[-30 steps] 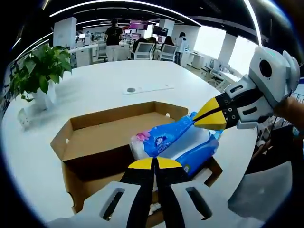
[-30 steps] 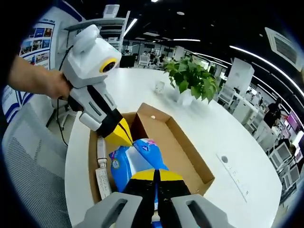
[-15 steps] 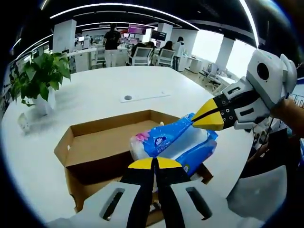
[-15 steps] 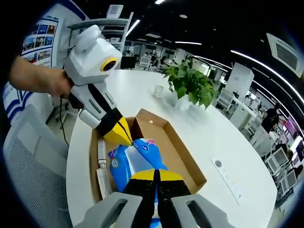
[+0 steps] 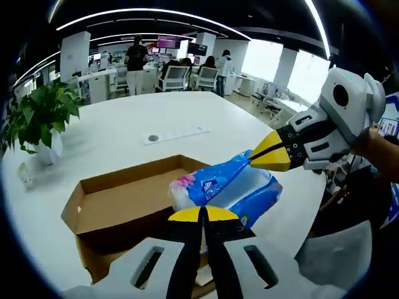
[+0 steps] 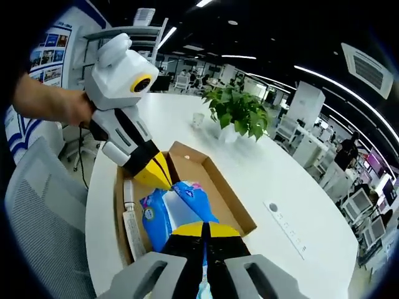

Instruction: Operate the shoe box by opening the lid, removing the specified soft item, and placing it in the target area until the item is outside and the box remains undamaged.

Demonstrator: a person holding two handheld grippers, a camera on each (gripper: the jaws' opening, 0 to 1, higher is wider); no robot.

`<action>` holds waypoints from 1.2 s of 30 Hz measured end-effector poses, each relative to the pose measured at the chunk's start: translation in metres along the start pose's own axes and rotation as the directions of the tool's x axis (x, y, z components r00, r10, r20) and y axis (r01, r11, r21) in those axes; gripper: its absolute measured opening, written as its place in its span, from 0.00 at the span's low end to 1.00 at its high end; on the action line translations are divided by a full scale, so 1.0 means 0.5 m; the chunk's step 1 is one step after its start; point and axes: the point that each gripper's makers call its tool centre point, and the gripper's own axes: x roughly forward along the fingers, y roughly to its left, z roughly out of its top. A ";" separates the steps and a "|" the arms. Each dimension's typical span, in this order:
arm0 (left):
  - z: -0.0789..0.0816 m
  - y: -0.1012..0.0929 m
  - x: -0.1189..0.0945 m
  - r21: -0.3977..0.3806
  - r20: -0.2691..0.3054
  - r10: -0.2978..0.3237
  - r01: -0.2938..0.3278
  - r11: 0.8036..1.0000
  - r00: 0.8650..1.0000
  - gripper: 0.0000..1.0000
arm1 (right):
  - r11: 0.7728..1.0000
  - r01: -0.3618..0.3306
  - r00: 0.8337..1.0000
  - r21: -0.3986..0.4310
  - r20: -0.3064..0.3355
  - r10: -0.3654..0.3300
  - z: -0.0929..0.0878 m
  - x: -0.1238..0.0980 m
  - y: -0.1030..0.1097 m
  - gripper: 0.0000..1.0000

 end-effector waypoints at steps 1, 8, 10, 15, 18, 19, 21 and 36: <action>0.002 -0.005 0.003 0.002 0.000 -0.004 0.004 1.000 1.000 0.00 | 1.000 0.003 1.000 0.003 0.000 -0.003 -0.003 -0.004 -0.003 0.00; 0.021 -0.046 0.033 0.025 -0.003 -0.037 0.037 0.999 0.999 0.00 | 0.999 0.034 0.999 0.022 -0.007 -0.034 -0.035 -0.037 -0.035 0.00; 0.025 -0.060 0.043 0.031 -0.005 -0.046 0.046 0.998 0.999 0.00 | 0.999 0.041 0.999 0.028 -0.010 -0.041 -0.046 -0.047 -0.042 0.00; 0.034 -0.088 0.066 0.039 -0.005 -0.068 0.068 0.997 0.998 0.00 | 0.997 0.057 0.998 0.045 -0.015 -0.056 -0.072 -0.070 -0.060 0.00; 0.039 -0.105 0.079 0.042 -0.007 -0.079 0.079 0.996 0.997 0.00 | 0.996 0.067 0.998 0.054 -0.019 -0.066 -0.090 -0.084 -0.071 0.00; 0.040 -0.110 0.083 0.043 -0.008 -0.082 0.082 0.996 0.997 0.00 | 0.996 0.069 0.997 0.057 -0.020 -0.068 -0.094 -0.087 -0.074 0.00; 0.042 -0.121 0.091 0.046 -0.010 -0.089 0.090 0.995 0.996 0.00 | 0.995 0.073 0.997 0.064 -0.020 -0.071 -0.103 -0.095 -0.081 0.00; 0.057 -0.192 0.156 0.051 -0.021 -0.136 0.137 0.989 0.991 0.00 | 0.989 0.093 0.996 0.115 -0.018 -0.092 -0.173 -0.141 -0.126 0.00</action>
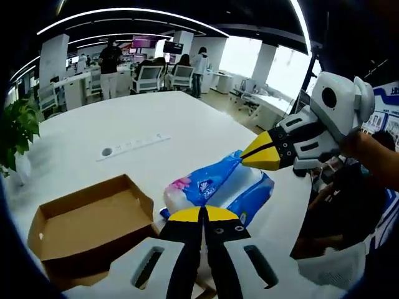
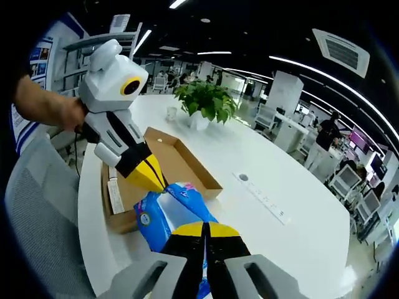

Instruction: Operate the shoe box by opening the lid, removing the specified soft item, and placing it in the target area until the item is outside and the box remains undamaged.

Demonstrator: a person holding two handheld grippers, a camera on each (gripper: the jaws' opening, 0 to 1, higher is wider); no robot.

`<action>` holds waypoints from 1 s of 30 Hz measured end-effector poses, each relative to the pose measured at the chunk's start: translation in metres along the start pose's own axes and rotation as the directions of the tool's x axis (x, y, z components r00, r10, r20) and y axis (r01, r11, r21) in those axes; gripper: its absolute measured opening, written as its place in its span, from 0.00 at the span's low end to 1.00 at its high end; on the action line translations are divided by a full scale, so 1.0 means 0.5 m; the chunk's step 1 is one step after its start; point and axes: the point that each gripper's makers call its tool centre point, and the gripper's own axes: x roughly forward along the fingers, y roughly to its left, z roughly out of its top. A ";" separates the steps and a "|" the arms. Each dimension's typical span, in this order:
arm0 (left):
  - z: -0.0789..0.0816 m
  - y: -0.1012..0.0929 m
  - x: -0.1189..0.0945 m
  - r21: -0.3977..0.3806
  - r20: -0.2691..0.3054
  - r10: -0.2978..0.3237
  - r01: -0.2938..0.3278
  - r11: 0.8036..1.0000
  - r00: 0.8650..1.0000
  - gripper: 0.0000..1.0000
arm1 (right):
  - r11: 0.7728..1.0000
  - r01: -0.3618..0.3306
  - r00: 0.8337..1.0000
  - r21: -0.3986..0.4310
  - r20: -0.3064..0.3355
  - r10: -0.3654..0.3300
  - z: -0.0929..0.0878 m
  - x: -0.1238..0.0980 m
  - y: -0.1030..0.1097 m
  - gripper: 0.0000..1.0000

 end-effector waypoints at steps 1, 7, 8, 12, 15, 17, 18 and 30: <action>0.001 -0.003 0.004 -0.002 0.000 -0.003 0.003 1.000 1.000 0.00 | 1.000 0.001 1.000 0.003 -0.001 -0.001 -0.004 -0.002 -0.003 0.00; 0.006 -0.026 0.031 -0.003 -0.004 -0.023 0.023 1.000 1.000 0.00 | 1.000 0.003 1.000 0.015 0.007 -0.003 -0.027 -0.017 -0.025 0.00; 0.006 -0.031 0.036 -0.003 -0.006 -0.028 0.028 1.000 1.000 0.00 | 1.000 0.003 1.000 0.018 0.008 -0.003 -0.033 -0.020 -0.030 0.00; 0.008 -0.045 0.058 -0.004 -0.011 -0.042 0.042 0.999 0.999 0.00 | 1.000 0.004 1.000 0.021 0.004 -0.004 -0.052 -0.027 -0.041 0.00; 0.010 -0.054 0.072 -0.016 -0.010 -0.053 0.053 0.998 0.999 0.00 | 1.000 0.006 1.000 0.027 -0.003 -0.005 -0.072 -0.035 -0.050 0.00; 0.010 -0.061 0.083 -0.019 -0.012 -0.058 0.058 0.998 0.998 0.00 | 1.000 0.006 1.000 0.029 -0.005 -0.006 -0.082 -0.040 -0.055 0.00; 0.010 -0.064 0.086 -0.020 -0.013 -0.061 0.061 0.998 0.998 0.00 | 1.000 0.006 1.000 0.030 -0.007 -0.006 -0.085 -0.041 -0.058 0.00; 0.013 -0.104 0.136 -0.004 -0.047 -0.102 0.101 0.995 0.994 0.00 | 0.997 0.014 1.000 0.071 -0.011 -0.013 -0.125 -0.061 -0.093 0.00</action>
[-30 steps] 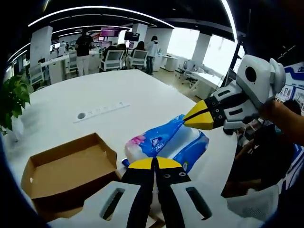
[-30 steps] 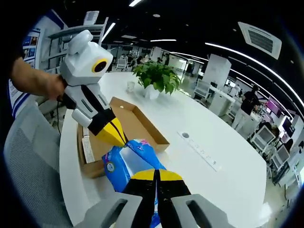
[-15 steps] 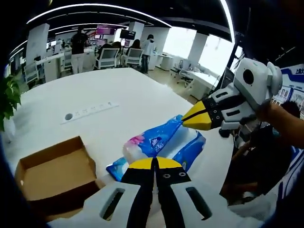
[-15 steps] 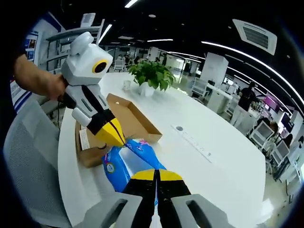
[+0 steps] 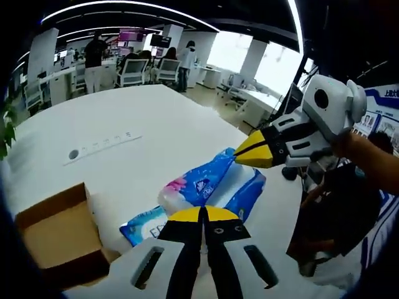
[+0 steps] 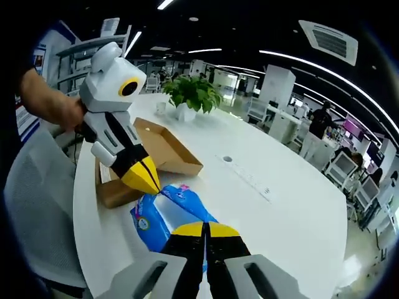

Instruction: Operate the shoe box by opening the lid, removing the specified soft item, and placing it in the target area until the item is outside and the box remains undamaged.

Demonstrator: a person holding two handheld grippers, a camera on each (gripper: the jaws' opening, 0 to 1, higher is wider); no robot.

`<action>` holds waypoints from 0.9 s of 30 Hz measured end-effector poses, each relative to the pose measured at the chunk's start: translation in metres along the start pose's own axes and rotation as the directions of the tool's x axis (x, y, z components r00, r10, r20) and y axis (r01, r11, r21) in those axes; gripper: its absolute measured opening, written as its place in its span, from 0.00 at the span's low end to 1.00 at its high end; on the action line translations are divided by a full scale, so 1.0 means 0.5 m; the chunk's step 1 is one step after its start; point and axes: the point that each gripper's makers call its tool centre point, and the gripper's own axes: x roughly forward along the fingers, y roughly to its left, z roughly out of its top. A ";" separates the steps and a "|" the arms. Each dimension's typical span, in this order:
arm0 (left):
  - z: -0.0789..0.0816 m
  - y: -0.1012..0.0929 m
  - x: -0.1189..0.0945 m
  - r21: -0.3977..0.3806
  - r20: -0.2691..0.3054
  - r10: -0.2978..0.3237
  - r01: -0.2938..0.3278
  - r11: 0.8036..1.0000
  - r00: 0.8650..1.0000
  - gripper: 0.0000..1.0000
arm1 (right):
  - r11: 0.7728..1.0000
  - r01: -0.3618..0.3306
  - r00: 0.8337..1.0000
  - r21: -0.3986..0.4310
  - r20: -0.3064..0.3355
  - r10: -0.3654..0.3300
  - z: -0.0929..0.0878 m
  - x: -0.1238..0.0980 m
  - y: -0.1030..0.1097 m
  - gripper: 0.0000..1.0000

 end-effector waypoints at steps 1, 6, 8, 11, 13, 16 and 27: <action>-0.001 -0.003 0.005 -0.006 -0.003 -0.009 0.009 1.000 1.000 0.00 | 1.000 0.001 1.000 0.000 -0.002 -0.001 -0.004 0.000 -0.002 0.00; -0.008 -0.014 0.027 -0.007 -0.021 -0.022 0.022 1.000 1.000 0.00 | 1.000 -0.003 1.000 0.004 -0.012 0.003 -0.024 -0.002 -0.008 0.00; -0.011 -0.019 0.037 -0.009 -0.027 -0.027 0.027 1.000 0.999 0.00 | 1.000 -0.003 1.000 0.009 -0.014 0.004 -0.035 -0.004 -0.013 0.00; -0.013 -0.030 0.051 -0.012 -0.031 -0.040 0.039 0.999 0.999 0.00 | 1.000 -0.004 1.000 0.016 -0.021 0.004 -0.055 -0.008 -0.023 0.00; -0.016 -0.035 0.059 -0.007 -0.037 -0.044 0.043 0.999 0.998 0.00 | 1.000 -0.006 1.000 0.020 -0.025 0.006 -0.063 -0.010 -0.026 0.00; -0.010 -0.051 0.075 -0.013 -0.032 -0.066 0.065 0.998 0.997 0.00 | 1.000 -0.015 0.999 0.022 -0.038 0.016 -0.075 -0.013 -0.024 0.00; -0.024 -0.054 0.103 0.026 -0.058 -0.062 0.064 0.998 0.996 0.00 | 0.999 -0.034 0.999 0.032 -0.024 0.034 -0.089 -0.020 -0.022 0.00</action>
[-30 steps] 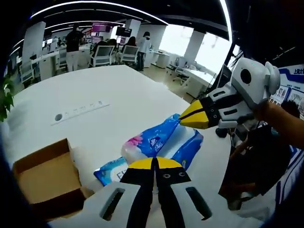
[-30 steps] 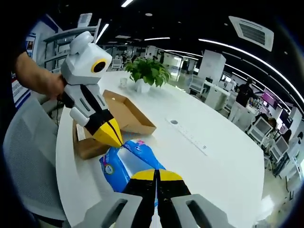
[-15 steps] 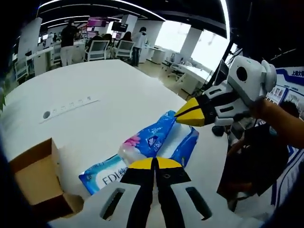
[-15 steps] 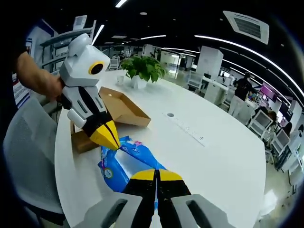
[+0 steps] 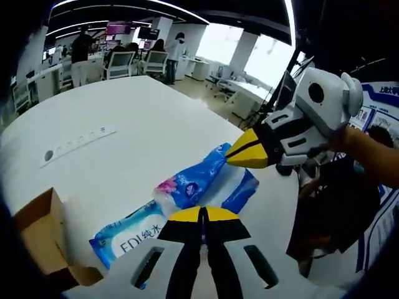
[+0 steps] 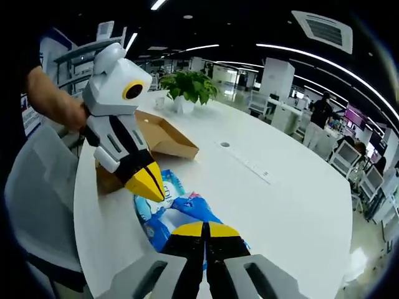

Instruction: Operate the shoe box by opening the lid, removing the specified soft item, and placing it in the target area until the item is outside and the box remains undamaged.

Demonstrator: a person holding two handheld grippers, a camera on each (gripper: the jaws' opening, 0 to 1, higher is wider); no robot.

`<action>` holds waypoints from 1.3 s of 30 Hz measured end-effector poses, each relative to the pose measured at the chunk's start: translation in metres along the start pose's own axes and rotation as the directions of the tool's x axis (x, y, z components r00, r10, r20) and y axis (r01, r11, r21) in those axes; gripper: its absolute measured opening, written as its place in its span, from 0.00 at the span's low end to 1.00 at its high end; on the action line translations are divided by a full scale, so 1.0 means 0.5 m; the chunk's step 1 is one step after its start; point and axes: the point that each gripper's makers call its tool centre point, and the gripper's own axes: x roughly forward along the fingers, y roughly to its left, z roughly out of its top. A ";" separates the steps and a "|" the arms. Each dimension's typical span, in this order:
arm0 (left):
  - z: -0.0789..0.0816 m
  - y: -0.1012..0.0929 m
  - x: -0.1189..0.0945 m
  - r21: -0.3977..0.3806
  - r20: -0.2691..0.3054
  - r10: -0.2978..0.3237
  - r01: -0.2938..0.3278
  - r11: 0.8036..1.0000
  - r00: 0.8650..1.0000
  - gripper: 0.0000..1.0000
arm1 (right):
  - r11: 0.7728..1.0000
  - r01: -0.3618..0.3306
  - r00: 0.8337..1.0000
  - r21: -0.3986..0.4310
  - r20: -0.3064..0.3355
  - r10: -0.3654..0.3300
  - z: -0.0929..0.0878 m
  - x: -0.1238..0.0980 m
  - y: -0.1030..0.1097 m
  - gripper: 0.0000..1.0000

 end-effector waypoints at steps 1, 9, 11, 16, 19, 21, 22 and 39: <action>-0.001 0.003 0.000 0.006 -0.002 0.007 -0.007 1.000 1.000 0.00 | 1.000 0.001 1.000 -0.008 -0.001 -0.001 0.000 -0.001 -0.002 0.00; -0.001 0.033 -0.016 0.014 0.012 0.040 -0.041 0.999 0.999 0.00 | 1.000 0.000 1.000 -0.005 0.008 0.000 0.005 -0.013 -0.011 0.00; -0.003 0.038 -0.021 0.012 0.016 0.047 -0.047 0.999 0.999 0.00 | 1.000 -0.003 1.000 0.000 0.008 0.003 0.002 -0.016 -0.013 0.00; -0.008 0.050 -0.033 0.003 0.025 0.062 -0.062 0.998 0.998 0.00 | 1.000 -0.006 1.000 0.007 0.005 0.006 -0.006 -0.024 -0.018 0.00; -0.012 0.054 -0.035 0.000 0.022 0.063 -0.063 0.998 0.998 0.00 | 1.000 -0.006 1.000 0.011 0.006 0.006 -0.009 -0.030 -0.021 0.00; -0.013 0.055 -0.036 -0.005 0.023 0.063 -0.063 0.998 0.998 0.00 | 1.000 -0.007 1.000 0.016 0.006 0.006 -0.012 -0.035 -0.024 0.00; -0.014 0.055 -0.036 -0.006 0.023 0.062 -0.062 0.998 0.998 0.00 | 1.000 -0.007 1.000 0.019 0.006 0.007 -0.013 -0.037 -0.025 0.00; -0.028 0.056 -0.041 -0.014 0.020 0.067 -0.067 0.998 0.998 0.00 | 0.999 -0.022 1.000 0.039 -0.019 0.023 -0.062 -0.050 -0.036 0.00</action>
